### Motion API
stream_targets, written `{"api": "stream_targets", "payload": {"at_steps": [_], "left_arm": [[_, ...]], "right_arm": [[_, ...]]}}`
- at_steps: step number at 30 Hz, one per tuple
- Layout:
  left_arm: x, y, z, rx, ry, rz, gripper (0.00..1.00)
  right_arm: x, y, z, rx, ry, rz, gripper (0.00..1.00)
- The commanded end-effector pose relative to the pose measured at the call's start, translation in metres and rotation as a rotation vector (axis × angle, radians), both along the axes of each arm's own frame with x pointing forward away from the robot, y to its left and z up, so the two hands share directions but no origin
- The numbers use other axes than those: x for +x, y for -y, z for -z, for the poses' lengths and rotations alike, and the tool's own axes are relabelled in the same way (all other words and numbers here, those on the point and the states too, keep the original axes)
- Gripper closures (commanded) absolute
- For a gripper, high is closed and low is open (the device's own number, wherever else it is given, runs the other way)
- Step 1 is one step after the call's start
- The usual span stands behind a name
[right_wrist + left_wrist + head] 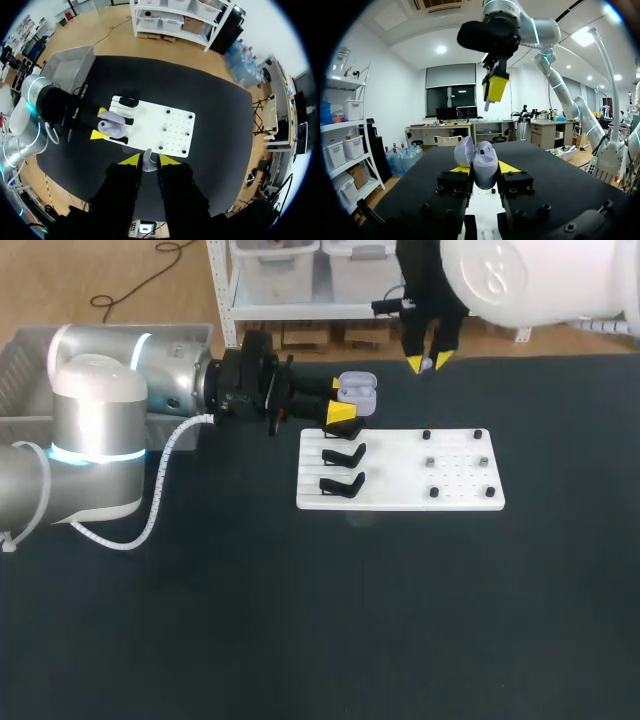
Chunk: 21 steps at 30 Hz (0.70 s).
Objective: Pick up each earbud case from the left stands, insert the matching earbuds, close the lid, and place the case in the box.
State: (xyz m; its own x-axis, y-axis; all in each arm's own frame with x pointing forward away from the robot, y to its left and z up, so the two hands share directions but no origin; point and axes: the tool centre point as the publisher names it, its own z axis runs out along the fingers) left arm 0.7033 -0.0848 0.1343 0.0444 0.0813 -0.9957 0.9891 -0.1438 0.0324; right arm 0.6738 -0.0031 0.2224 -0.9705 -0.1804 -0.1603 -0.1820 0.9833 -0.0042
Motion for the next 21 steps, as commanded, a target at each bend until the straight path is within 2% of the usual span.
{"api": "stream_targets", "payload": {"at_steps": [1,9,21], "left_arm": [[0.000,0.000,0.000,0.000,0.000,-0.001,1.00],[0.000,0.000,0.000,0.000,0.000,-0.001,1.00],[0.000,0.000,0.000,0.000,0.000,-0.001,1.00]], "right_arm": [[-0.015,-0.003,-0.013,0.014,0.024,-0.030,1.00],[-0.021,-0.026,-0.021,0.061,-0.014,-0.131,1.00],[-0.018,-0.067,-0.006,0.043,-0.082,-0.254,1.00]]}}
